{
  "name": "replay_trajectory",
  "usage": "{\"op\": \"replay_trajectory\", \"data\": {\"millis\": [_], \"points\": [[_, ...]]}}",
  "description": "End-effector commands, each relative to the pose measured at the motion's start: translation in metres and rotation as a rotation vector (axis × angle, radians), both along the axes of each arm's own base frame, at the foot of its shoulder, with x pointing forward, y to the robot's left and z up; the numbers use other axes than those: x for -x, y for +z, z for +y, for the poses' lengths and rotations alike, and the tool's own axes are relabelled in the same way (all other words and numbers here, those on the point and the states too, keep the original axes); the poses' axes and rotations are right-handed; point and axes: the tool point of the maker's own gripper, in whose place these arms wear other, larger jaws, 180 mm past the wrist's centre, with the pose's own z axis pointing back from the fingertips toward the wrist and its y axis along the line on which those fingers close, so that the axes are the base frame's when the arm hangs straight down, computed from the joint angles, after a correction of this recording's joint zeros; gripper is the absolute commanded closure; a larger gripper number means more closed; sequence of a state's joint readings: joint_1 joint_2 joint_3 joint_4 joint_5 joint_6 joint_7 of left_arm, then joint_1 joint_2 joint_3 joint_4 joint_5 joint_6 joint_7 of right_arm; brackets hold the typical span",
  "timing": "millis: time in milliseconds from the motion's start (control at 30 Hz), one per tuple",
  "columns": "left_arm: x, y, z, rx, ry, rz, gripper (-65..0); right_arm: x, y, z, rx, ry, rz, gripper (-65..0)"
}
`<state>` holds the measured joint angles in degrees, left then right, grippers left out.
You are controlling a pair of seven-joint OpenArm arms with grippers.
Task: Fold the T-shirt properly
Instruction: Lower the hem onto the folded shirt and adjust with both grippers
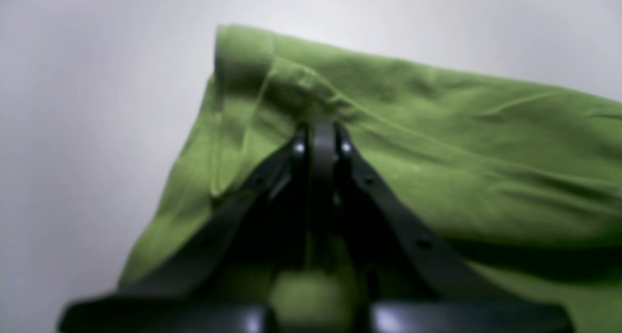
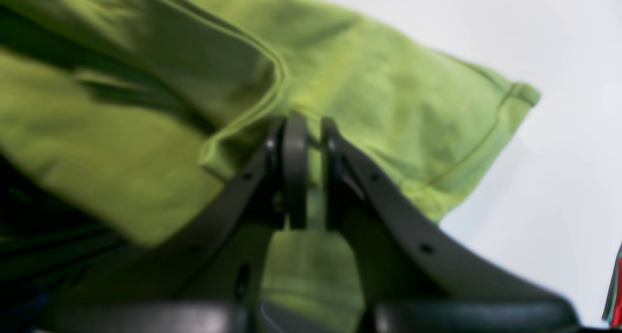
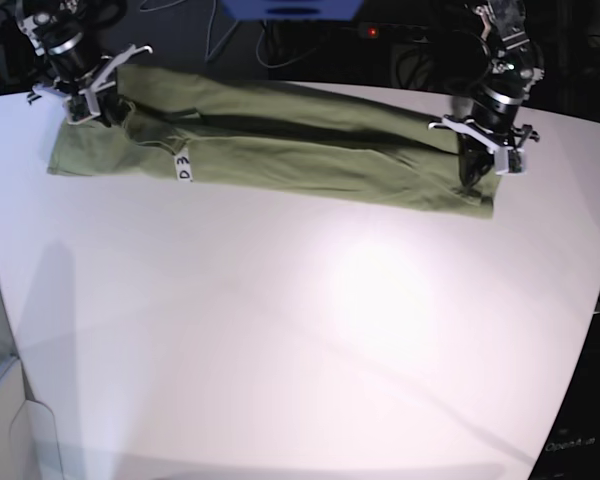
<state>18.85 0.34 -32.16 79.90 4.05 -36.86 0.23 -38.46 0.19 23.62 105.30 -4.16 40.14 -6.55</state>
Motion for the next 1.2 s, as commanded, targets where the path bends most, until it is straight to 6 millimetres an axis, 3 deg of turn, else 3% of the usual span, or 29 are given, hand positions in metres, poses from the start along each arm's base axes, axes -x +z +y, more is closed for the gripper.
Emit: {"op": "replay_trajectory", "data": {"millis": [0,233,300,467,600,833,967,1167], "points": [[-0.005,0.008,0.002,-0.007,0.000,-0.029,-0.8,0.001,0.008,-0.002,0.007,0.009,-0.025,-3.9],[-0.005,0.008,0.003,-0.008,0.000,-0.029,-0.8,0.032,-0.008,-0.008,0.104,0.061,0.072,-3.5],[-0.005,0.008,0.003,-0.008,0.000,-0.029,-0.8,0.032,-0.004,-0.007,0.094,0.065,0.042,-3.5],[-0.003,0.007,0.003,-0.008,0.000,-0.024,-0.8,0.029,0.011,-0.027,0.110,-0.002,-0.031,-3.5],[-0.001,0.006,0.003,-0.009,-0.001,-0.020,-0.8,0.015,0.025,-0.040,0.117,-0.082,-0.122,-3.5],[0.007,0.008,0.030,-0.033,0.074,-0.019,-0.8,-0.026,0.040,-0.044,0.100,-0.170,-0.242,-3.5],[0.014,0.006,0.035,-0.041,0.084,-0.006,-0.8,-0.037,0.032,-0.049,0.110,-0.196,-0.195,-3.5],[0.016,0.006,0.035,-0.040,0.086,-0.003,-0.8,-0.035,0.005,-0.049,0.070,-0.230,-0.119,-3.5]]}}
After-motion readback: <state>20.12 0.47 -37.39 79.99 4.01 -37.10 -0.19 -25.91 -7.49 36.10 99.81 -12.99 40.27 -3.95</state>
